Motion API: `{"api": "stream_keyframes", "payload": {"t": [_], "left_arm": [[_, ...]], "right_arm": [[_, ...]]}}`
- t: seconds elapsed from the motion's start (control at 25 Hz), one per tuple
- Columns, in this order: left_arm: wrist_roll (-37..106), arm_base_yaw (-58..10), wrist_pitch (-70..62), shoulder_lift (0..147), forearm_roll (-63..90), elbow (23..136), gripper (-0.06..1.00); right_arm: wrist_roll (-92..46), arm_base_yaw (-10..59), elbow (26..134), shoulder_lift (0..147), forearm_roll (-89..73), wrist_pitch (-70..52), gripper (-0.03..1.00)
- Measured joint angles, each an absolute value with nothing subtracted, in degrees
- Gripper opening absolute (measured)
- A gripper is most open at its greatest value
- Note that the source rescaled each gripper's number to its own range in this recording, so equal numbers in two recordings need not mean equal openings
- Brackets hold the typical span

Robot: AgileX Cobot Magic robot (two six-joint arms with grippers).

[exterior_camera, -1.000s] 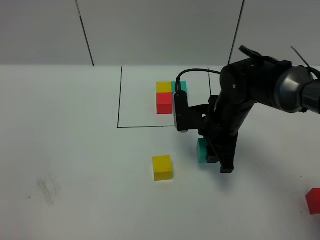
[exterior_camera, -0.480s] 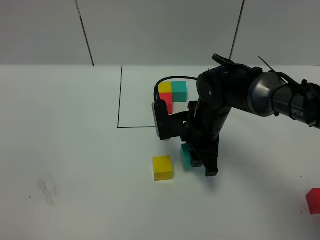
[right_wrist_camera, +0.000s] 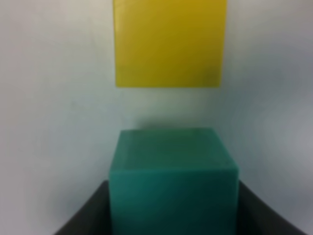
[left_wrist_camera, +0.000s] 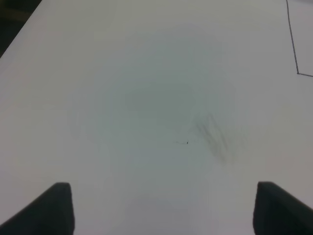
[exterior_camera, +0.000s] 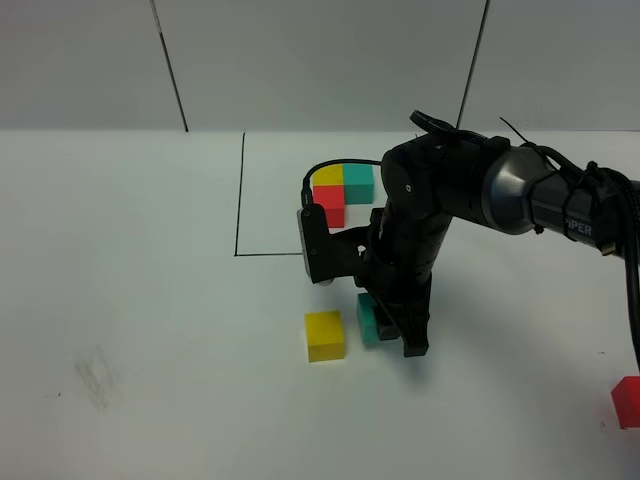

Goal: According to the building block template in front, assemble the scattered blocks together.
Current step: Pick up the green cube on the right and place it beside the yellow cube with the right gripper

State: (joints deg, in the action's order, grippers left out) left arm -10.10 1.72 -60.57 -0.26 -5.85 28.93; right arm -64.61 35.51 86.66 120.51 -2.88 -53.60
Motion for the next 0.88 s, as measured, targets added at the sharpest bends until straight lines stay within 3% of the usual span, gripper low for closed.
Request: {"api": "stream_keyframes", "payload": {"t": [0.88], "left_arm": [[-10.1, 1.7, -60.5, -0.3, -5.8, 28.9, 0.64]], "right_arm": [[-64.4, 36.7, 87.0, 123.0, -5.6, -50.6, 0.01]]}}
